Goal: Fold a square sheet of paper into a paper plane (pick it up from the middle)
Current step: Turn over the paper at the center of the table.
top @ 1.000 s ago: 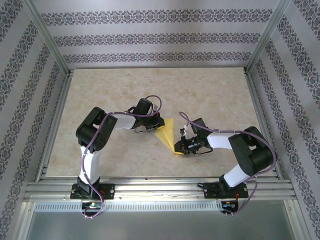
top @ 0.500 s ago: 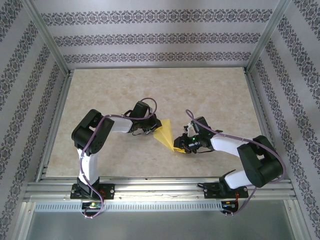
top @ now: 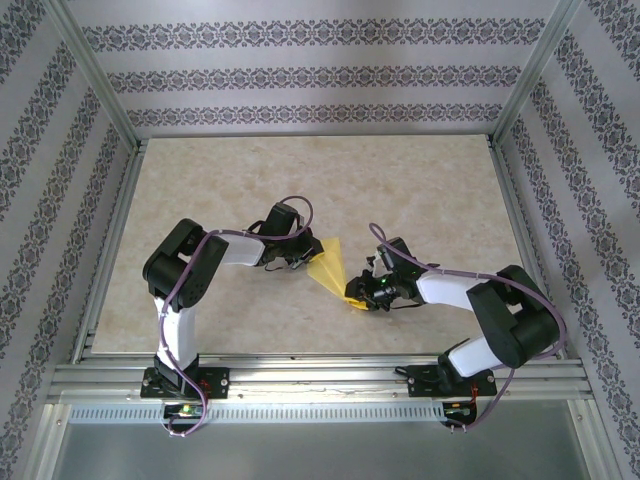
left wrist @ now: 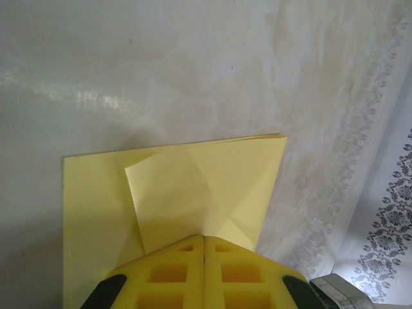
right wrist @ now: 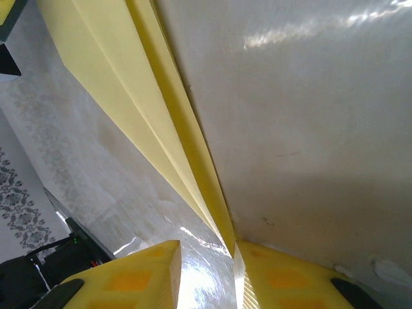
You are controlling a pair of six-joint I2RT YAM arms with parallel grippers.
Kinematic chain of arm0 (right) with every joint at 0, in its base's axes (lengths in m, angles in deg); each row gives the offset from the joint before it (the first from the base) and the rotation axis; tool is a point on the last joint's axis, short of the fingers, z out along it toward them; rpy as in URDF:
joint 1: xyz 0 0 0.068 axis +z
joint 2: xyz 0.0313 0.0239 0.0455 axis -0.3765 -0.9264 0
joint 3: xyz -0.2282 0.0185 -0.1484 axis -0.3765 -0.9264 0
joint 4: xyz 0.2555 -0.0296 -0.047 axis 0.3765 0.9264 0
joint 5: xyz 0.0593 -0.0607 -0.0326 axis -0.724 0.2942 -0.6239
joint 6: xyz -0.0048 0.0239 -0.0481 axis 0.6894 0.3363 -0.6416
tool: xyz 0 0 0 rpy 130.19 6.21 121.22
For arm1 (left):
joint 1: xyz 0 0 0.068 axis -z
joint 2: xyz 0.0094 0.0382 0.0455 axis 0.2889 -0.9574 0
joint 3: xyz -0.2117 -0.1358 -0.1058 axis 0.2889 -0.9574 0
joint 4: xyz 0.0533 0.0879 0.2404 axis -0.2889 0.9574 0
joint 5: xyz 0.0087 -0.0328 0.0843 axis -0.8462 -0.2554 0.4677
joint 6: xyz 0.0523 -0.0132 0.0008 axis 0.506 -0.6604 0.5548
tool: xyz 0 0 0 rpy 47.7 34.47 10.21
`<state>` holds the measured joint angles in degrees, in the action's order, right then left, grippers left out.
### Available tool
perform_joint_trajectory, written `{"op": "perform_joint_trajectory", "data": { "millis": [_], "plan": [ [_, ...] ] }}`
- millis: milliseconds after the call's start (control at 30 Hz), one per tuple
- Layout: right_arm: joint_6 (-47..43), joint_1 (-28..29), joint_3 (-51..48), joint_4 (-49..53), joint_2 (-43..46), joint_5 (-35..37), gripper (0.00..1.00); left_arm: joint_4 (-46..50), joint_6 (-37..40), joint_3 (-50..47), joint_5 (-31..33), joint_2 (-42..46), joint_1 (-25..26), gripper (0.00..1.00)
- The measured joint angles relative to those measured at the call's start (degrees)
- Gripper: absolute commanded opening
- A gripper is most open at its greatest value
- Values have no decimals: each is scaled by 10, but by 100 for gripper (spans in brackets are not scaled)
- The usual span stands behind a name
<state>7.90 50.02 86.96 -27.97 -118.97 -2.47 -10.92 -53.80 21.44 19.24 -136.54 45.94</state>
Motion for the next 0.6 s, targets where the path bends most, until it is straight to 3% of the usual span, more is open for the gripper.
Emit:
{"op": "perform_joint_trajectory", "data": {
  "millis": [300, 600],
  "plan": [
    [-1, 0, -17, 5, 28, 30, 30, -2, -2, -1, 0, 0, 0, 4],
    [-5, -10, -4, 10, 5, -3, 28, -4, -2, -2, 0, 0, 0, 4]
  ]
}}
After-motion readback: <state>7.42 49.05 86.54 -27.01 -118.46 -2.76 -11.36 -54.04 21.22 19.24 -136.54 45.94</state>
